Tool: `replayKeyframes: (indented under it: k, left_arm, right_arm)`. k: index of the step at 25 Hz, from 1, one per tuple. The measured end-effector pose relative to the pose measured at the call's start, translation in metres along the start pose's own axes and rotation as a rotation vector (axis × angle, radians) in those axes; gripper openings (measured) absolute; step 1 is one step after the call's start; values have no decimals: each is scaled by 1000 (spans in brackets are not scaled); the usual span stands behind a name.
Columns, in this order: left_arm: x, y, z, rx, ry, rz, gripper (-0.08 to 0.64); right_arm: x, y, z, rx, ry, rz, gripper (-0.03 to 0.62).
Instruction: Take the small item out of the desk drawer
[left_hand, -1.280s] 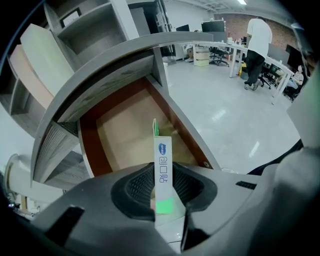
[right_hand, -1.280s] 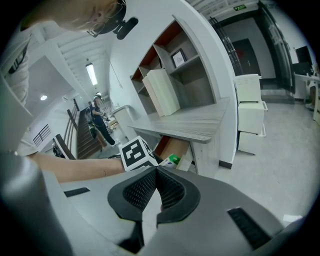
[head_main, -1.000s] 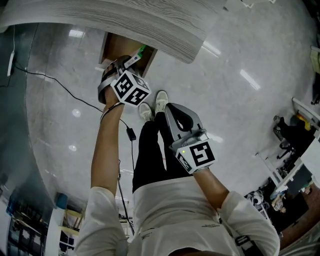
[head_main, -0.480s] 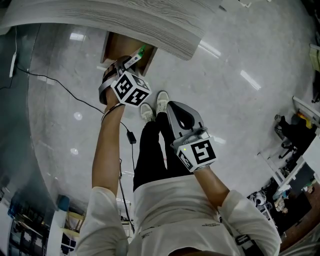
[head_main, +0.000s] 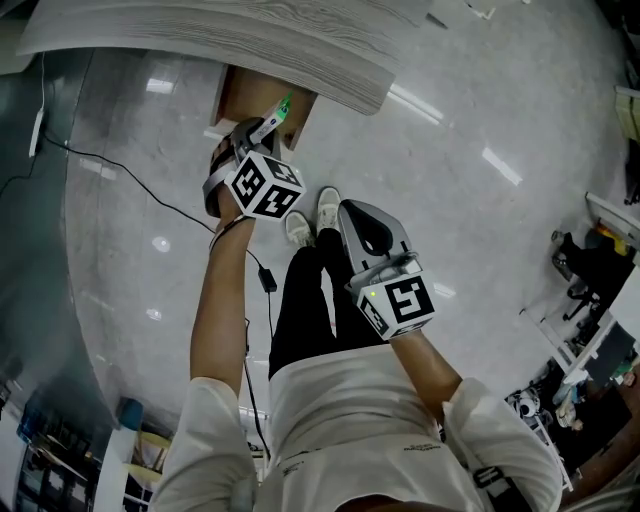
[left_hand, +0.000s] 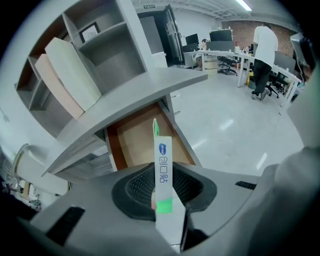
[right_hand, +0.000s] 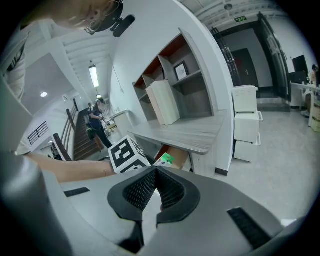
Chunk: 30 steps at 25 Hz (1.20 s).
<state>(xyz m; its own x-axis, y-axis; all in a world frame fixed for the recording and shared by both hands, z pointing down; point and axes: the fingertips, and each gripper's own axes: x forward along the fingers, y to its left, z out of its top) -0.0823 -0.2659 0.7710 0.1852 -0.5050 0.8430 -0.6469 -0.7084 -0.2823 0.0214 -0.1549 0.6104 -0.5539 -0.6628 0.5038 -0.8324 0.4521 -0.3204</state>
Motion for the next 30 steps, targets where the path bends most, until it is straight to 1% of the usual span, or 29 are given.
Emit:
replayKeyframes:
  k: [4,10,15,20,30]
  left_arm:
    - [-27,1,3,-42,-23,18,100]
    - [-75,1,19,-95,-65,53,100]
    - [-113,2,23,-167,-97,70,100]
    - [-153,5,27,-257,-141,78,100]
    - [-241,14,49,-363,-230,124,100]
  right_arm:
    - [-15,13,9,-17,-23,1,31]
    - [-44,28,29,-31,-52,-9,31]
    - [-62,42,43,-33,-69,-24,31]
    - [-80,56,63,-50,-86,-36,31]
    - [-110,89,108,-71,-128,-34,31]
